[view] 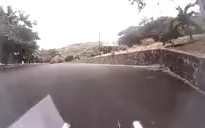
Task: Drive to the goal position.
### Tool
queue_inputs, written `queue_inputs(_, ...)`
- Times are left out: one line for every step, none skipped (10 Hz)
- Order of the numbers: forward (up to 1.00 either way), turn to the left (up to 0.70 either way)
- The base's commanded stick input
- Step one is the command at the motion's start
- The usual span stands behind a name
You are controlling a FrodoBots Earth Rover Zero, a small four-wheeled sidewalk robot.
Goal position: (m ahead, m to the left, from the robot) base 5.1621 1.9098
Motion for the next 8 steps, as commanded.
queue_inputs(1.0,0.0)
queue_inputs(1.0,0.0)
queue_inputs(1.0,0.0)
queue_inputs(1.0,0.0)
queue_inputs(1.0,0.0)
queue_inputs(1.0,0.0)
queue_inputs(1.0,0.0)
queue_inputs(1.0,0.0)
